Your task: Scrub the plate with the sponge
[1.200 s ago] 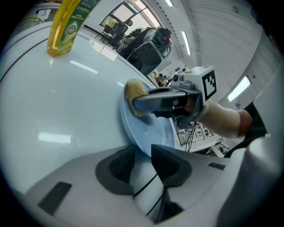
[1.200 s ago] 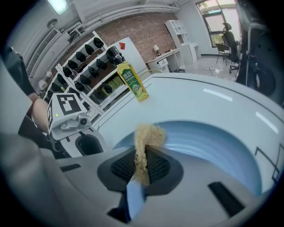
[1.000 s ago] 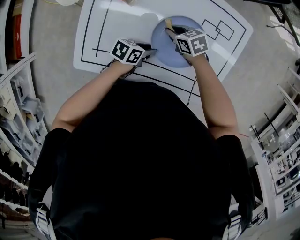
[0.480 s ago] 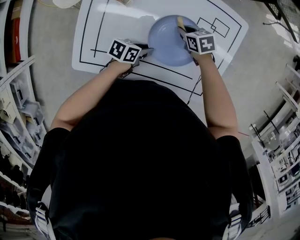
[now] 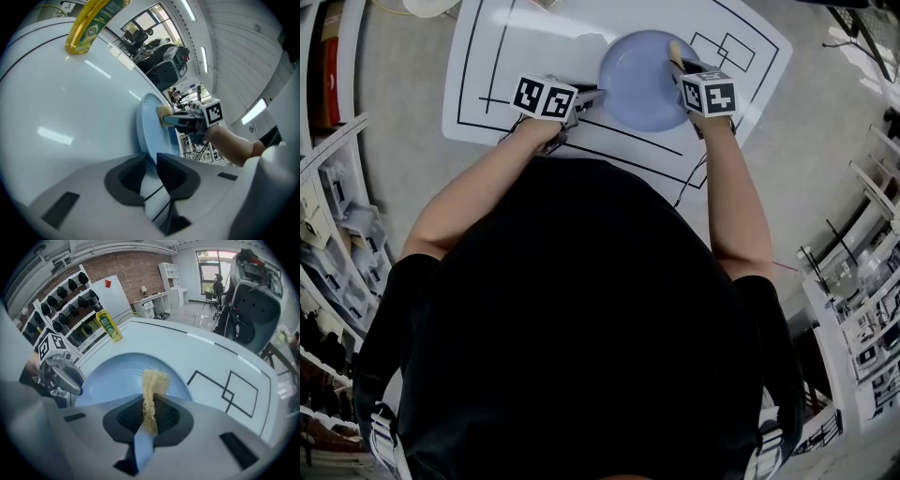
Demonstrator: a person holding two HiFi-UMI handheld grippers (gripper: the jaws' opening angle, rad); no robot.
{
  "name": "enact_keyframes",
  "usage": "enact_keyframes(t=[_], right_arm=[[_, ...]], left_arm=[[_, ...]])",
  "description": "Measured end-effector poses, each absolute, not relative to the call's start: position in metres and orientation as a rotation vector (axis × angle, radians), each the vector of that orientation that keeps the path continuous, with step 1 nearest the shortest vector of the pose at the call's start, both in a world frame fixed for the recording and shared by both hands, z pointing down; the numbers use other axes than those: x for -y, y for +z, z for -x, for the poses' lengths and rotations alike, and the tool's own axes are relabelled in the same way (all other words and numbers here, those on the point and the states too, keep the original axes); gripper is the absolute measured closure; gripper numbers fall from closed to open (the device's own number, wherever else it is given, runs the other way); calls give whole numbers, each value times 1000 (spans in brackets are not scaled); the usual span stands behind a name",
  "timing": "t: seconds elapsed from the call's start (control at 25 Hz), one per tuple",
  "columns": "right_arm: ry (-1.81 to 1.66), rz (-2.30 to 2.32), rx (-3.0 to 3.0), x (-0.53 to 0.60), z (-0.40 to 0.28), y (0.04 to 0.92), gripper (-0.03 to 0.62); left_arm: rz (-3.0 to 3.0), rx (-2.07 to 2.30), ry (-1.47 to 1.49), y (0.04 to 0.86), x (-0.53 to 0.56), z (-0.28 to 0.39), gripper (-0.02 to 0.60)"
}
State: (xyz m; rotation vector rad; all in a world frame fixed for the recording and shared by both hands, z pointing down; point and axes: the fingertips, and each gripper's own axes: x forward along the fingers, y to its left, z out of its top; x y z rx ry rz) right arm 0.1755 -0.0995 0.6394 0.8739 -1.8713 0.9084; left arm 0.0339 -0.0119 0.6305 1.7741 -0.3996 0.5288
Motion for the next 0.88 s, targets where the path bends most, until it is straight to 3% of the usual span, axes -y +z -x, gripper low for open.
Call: enact_keyframes(t=[0.88], right_arm=[[861,-763,1700,30,-200,645,559]], left_arm=[[-1744,511,420,630,45,-16,541]])
